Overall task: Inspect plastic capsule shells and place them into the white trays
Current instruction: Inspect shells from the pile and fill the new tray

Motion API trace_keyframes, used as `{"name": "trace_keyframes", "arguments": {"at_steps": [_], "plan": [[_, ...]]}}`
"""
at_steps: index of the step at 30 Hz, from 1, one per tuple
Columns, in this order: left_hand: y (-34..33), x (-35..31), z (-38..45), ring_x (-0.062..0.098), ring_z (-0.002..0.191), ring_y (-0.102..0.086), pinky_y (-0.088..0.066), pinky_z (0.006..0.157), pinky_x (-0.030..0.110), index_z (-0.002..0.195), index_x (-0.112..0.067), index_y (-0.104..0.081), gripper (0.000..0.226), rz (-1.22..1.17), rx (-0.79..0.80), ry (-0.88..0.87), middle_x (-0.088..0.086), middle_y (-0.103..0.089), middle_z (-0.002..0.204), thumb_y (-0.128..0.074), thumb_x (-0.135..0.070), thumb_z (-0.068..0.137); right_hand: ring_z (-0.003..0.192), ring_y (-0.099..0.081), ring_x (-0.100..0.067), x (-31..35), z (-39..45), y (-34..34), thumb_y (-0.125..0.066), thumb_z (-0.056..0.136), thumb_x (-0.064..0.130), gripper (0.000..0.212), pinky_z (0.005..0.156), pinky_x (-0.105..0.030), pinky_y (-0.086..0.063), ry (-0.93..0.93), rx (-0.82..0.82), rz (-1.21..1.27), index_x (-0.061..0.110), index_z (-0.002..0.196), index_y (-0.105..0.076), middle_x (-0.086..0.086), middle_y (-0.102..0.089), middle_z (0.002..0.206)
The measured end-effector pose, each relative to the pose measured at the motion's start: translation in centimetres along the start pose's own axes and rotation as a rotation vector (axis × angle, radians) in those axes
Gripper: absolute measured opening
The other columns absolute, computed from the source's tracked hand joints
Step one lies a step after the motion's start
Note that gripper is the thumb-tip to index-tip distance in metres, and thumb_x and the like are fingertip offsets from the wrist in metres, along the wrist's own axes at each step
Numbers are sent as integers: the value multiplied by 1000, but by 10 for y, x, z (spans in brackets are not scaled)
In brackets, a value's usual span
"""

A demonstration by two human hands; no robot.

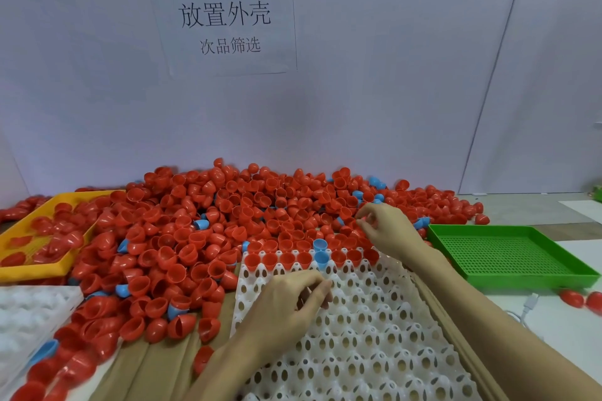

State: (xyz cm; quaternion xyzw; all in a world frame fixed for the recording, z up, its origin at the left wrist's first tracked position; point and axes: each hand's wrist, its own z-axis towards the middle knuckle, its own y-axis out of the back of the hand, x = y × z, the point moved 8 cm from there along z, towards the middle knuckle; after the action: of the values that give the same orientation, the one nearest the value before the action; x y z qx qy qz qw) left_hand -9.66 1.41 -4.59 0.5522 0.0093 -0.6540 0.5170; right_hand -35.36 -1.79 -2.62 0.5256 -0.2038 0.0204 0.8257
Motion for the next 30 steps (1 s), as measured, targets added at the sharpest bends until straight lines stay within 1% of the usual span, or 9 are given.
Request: {"name": "trace_keyframes", "arguments": {"at_steps": [3,7,9,16,19,22,24,26,30], "plan": [[0,0,0,9,80,-69,-49,71,14,88,-30,-70,34,3,1,-3,-16,-72,87,-46,-49,104,100,-62,-15,4,22,-5,-64,103,31,40,89,-33,-58,-19,-7,-35,22,142,-58,-3,-60,127],[0,2,1,7,80,-69,-49,73,14,88,-30,-70,30,27,4,-5,-16,-71,87,-50,-42,107,133,-56,-24,9,46,-20,-69,101,27,63,112,-41,-49,23,122,-13,28,159,-44,-6,-50,153],[0,3,2,7,81,-68,-49,73,14,88,-28,-70,30,42,11,2,-16,-71,86,-51,-39,108,140,-51,-26,12,55,-26,-72,99,25,64,117,-42,-45,43,142,-58,28,157,-46,-5,-50,155],[-1,5,1,9,85,-69,-48,73,13,90,-29,-70,30,45,21,-1,-15,-71,88,-49,-41,107,115,-59,-23,13,61,-35,-74,95,14,45,101,-31,-49,15,108,-73,21,138,-63,-4,-53,126],[0,4,1,8,83,-69,-48,73,13,90,-27,-71,30,37,26,-1,-15,-71,88,-50,-38,108,103,-57,-18,19,52,-18,-72,94,11,34,97,-34,-53,27,20,37,20,127,-66,1,-54,112],[1,4,1,10,81,-69,-52,71,18,94,-27,-71,25,21,14,2,-14,-71,88,-53,-34,108,88,-66,-12,34,30,6,-75,96,19,31,80,-20,-55,1,-25,259,19,126,-67,3,-64,103],[3,3,1,13,84,-69,-56,72,25,103,-29,-69,15,3,-22,-4,-13,-70,90,-55,-33,108,76,-74,-12,48,6,13,-74,97,27,29,75,-19,-60,-22,57,463,23,125,-67,3,-72,100],[8,1,1,12,90,-68,-56,72,23,117,-34,-61,11,-8,-88,-9,-15,-67,98,-58,-35,107,78,-77,-14,65,-24,17,-72,99,32,27,82,-28,-64,1,173,645,28,125,-69,2,-77,99],[16,-2,0,9,99,-65,-57,74,20,127,-44,-44,39,-19,-187,-14,-22,-58,111,-70,-46,98,92,-76,-15,95,-83,15,-69,102,34,27,82,-23,-59,85,422,840,31,128,-73,0,-78,109]]}}
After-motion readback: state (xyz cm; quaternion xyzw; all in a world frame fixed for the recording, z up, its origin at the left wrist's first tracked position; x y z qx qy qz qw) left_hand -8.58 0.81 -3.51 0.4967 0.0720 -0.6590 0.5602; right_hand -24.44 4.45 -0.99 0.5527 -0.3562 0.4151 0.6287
